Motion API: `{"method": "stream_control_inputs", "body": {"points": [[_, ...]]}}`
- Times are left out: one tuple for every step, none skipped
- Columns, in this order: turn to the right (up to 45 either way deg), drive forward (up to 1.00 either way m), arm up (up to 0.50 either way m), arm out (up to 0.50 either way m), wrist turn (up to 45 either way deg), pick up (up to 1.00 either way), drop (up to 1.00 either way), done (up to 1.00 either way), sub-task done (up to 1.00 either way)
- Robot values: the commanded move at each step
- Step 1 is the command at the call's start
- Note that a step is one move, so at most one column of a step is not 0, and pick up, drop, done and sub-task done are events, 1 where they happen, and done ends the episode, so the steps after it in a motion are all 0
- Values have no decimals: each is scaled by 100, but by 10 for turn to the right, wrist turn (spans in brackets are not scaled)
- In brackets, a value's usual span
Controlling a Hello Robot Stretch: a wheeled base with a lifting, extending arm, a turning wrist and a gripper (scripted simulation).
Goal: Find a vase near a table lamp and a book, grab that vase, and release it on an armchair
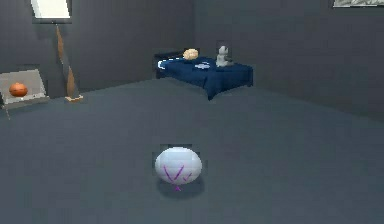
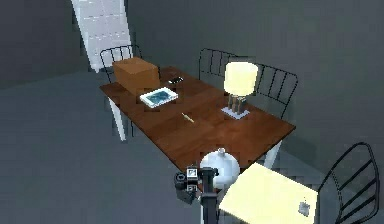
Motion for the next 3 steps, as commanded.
{"method": "stream_control_inputs", "body": {"points": [[0,0,0,0,0,100,0,0,0],[0,0,10,0,0,0,0,0,0],[0,0,28,0,0,0,0,0,0]]}}
